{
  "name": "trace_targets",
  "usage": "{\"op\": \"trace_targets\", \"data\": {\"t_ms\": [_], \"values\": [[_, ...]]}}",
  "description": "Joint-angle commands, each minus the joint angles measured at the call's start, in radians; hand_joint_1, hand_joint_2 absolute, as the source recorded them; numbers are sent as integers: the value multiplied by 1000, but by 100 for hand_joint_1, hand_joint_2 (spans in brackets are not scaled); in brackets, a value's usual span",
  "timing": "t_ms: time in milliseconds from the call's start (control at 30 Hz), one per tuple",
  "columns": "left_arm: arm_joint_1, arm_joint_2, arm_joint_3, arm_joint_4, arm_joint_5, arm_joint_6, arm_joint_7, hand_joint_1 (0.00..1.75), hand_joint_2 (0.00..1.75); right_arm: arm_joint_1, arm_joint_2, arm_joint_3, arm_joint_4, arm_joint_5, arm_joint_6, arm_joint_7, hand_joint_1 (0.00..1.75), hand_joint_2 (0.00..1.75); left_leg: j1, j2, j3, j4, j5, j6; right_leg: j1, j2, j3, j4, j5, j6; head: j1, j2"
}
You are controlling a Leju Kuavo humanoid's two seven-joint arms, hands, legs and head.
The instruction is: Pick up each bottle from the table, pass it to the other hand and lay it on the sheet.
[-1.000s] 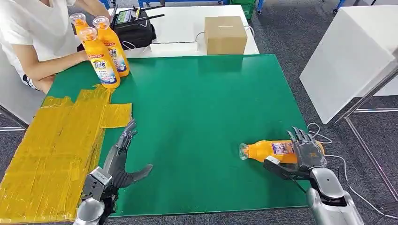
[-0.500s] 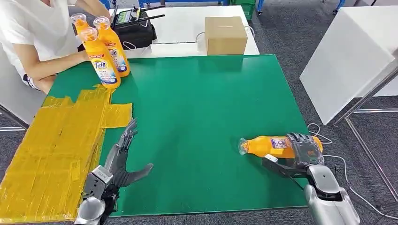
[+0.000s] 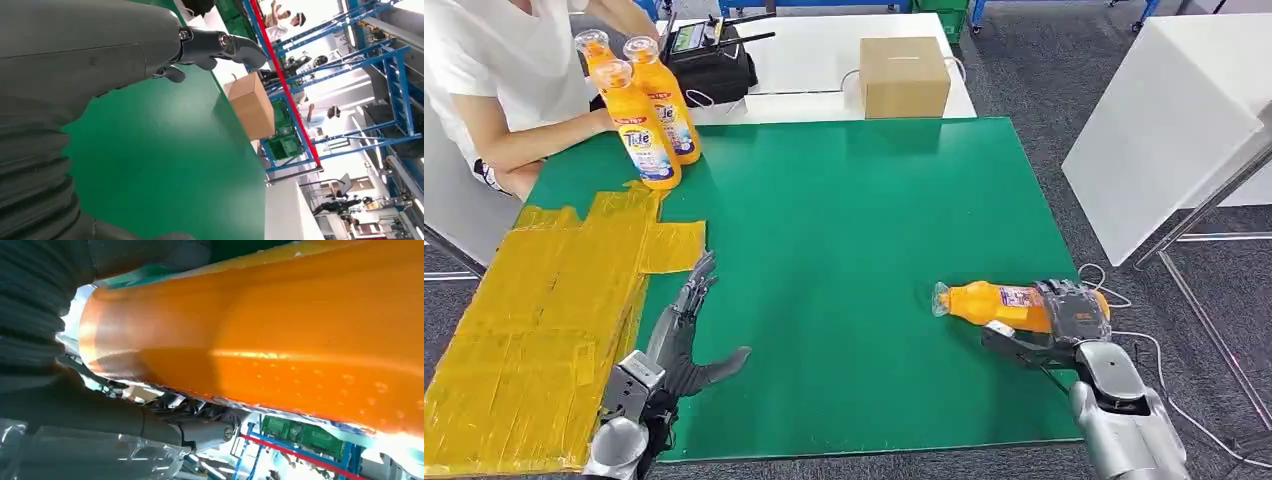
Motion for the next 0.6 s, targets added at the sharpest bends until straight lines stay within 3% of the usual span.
{"op": "trace_targets", "data": {"t_ms": [33,300,400,600], "values": [[-64,10,3,84,4,-31,15,0,175,-74,212,-60,36,-274,-110,-184,175,175,1,6,4,-1,-1,-1,1,5,2,-2,1,-1,0,0],[-127,5,-47,138,19,-59,62,0,175,-68,339,-154,-134,-604,-132,-304,175,175,1,1,1,0,0,-1,1,1,-1,1,-1,-1,0,0],[-175,-2,-67,195,37,-70,88,0,175,-56,407,-197,-182,-787,-62,-386,175,175,1,0,1,0,0,-1,1,0,-1,1,-1,0,0,0],[-197,-1,-74,219,47,-74,92,0,175,-63,425,-190,-158,-814,-54,-402,175,175,1,-1,1,0,1,-1,1,-1,0,0,-1,0,0,0]]}}
